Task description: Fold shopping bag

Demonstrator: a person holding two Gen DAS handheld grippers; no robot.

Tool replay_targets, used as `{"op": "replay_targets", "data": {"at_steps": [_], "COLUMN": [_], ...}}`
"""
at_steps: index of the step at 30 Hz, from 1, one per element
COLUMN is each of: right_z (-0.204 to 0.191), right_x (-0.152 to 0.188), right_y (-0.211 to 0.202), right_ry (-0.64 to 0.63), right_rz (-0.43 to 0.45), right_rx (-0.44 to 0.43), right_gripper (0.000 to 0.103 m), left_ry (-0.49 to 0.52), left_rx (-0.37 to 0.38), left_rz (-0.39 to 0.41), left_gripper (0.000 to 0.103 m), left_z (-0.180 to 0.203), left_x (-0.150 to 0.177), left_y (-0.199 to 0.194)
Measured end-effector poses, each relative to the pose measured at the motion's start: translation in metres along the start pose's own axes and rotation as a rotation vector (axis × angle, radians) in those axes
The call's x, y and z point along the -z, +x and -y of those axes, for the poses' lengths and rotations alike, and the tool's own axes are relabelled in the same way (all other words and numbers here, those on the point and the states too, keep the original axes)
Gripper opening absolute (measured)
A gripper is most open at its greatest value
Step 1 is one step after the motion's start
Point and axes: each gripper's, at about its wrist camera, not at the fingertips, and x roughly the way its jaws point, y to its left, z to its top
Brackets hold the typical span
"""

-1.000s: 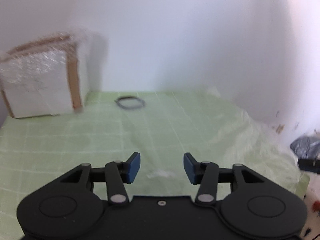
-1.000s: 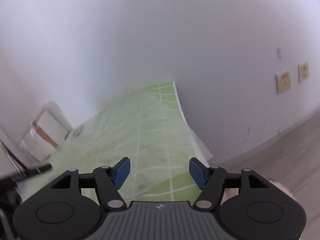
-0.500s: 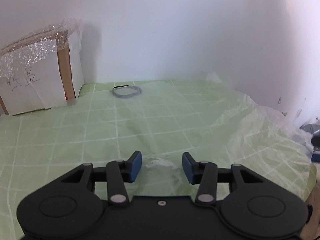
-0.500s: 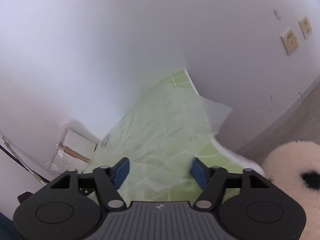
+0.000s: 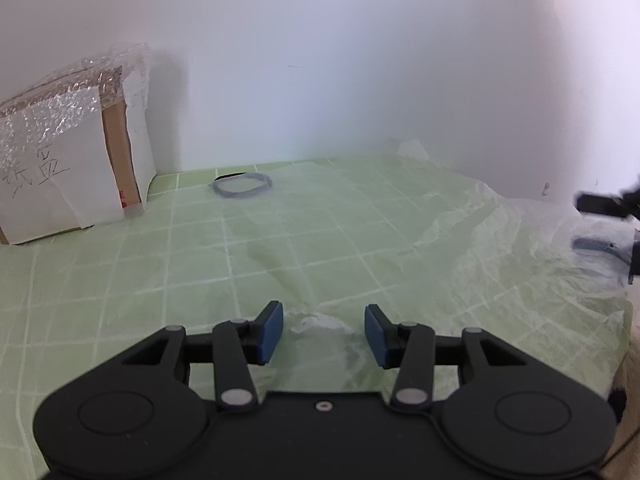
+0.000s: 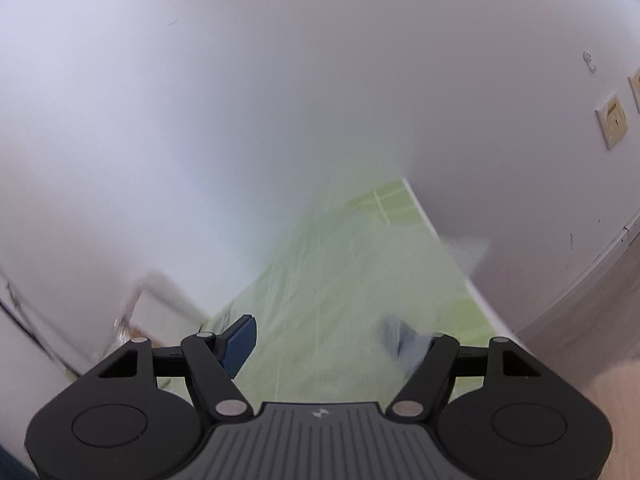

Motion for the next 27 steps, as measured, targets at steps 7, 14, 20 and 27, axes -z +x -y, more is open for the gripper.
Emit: {"op": "replay_targets", "data": {"at_steps": [7, 14, 20, 27], "right_z": [-0.005, -0.036, -0.093, -0.161], "right_x": [-0.022, -0.022, -0.037, -0.057], "right_y": [0.039, 0.022, -0.040, -0.075], "right_ry": [-0.042, -0.219, -0.412, -0.561], "right_rz": [-0.035, 0.025, 0.169, 0.193], "right_rx": [0.052, 0.164, 0.059, -0.125], "right_gripper": [0.051, 0.000, 0.000, 0.000], "left_ry": [0.019, 0.010, 0.014, 0.108], "left_rx": [-0.002, -0.014, 0.042, 0.049], "left_rz": [0.006, -0.006, -0.020, -0.051], "left_gripper": [0.046, 0.046, 0.045, 0.045], "left_z": [0.002, 0.005, 0.020, 0.074], "left_x": [0.001, -0.004, -0.014, -0.033], "left_y": [0.001, 0.005, 0.017, 0.045]}}
